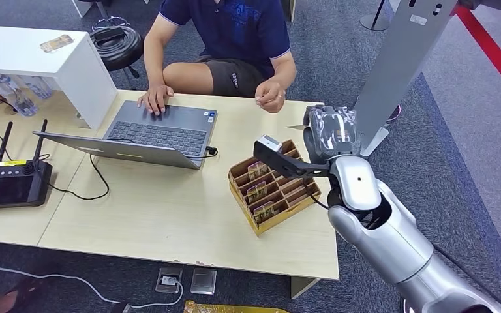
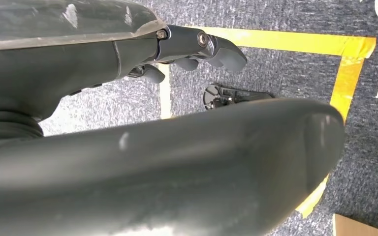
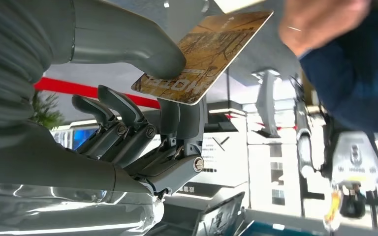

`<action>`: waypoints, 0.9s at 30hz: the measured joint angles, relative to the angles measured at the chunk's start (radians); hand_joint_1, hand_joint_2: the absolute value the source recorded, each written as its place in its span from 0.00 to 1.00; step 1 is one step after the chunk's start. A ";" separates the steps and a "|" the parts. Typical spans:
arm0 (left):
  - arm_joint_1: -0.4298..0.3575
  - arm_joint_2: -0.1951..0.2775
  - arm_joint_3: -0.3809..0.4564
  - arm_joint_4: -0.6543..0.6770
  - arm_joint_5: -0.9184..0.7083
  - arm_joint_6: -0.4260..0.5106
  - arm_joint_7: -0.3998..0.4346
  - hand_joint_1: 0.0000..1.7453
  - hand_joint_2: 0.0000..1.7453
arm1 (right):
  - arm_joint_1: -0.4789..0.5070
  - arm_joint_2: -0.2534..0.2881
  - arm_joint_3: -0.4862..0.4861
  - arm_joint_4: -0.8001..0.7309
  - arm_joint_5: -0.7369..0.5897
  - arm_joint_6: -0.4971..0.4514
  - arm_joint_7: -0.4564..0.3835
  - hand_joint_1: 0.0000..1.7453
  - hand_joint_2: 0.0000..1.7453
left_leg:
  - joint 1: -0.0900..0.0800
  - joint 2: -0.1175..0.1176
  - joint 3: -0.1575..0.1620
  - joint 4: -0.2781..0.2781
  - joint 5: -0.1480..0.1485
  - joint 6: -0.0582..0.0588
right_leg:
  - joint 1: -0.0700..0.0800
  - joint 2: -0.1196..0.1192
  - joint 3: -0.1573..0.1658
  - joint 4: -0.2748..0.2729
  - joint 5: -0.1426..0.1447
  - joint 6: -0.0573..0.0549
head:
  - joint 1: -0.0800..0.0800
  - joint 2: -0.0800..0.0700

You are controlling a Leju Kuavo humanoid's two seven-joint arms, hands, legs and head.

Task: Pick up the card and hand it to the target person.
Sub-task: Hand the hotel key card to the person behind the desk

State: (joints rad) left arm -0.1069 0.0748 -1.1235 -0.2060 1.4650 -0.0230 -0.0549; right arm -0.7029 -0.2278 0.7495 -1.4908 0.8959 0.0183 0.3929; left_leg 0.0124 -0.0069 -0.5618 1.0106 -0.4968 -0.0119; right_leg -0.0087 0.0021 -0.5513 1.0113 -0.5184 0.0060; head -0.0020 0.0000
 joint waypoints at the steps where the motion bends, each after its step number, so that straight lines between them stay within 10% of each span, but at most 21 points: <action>1: 0.001 0.000 0.000 0.000 0.001 0.001 0.000 0.00 0.00 | 0.009 -0.008 -0.013 -0.034 -0.012 -0.006 0.003 1.00 1.00 | 0.000 0.000 0.000 0.000 0.000 0.000 | 0.000 0.000 0.000 0.000 0.000 0.000 | 0.000 0.000; 10: -0.014 -0.002 -0.001 0.000 -0.017 0.015 0.028 0.00 0.00 | -0.007 0.002 -0.053 -0.056 -0.130 -0.055 -0.079 1.00 1.00 | 0.000 0.000 -0.001 0.000 0.001 0.000 | 0.000 0.000 0.000 0.001 0.000 -0.001 | 0.000 0.000; 27: -0.051 -0.013 -0.002 0.000 0.006 0.020 0.046 0.00 0.00 | -0.327 0.314 0.001 0.668 -0.104 -0.133 -0.195 1.00 1.00 | 0.000 -0.003 -0.004 -0.001 0.002 -0.001 | 0.000 -0.002 -0.002 0.002 0.001 -0.002 | 0.000 0.000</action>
State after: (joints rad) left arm -0.1580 0.0618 -1.1257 -0.2060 1.4711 -0.0027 -0.0092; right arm -1.0297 0.0865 0.7508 -0.8229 0.7919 -0.1144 0.1978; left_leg 0.0125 -0.0097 -0.5658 1.0100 -0.4944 -0.0130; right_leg -0.0086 -0.0001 -0.5534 1.0136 -0.5173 0.0045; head -0.0018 0.0000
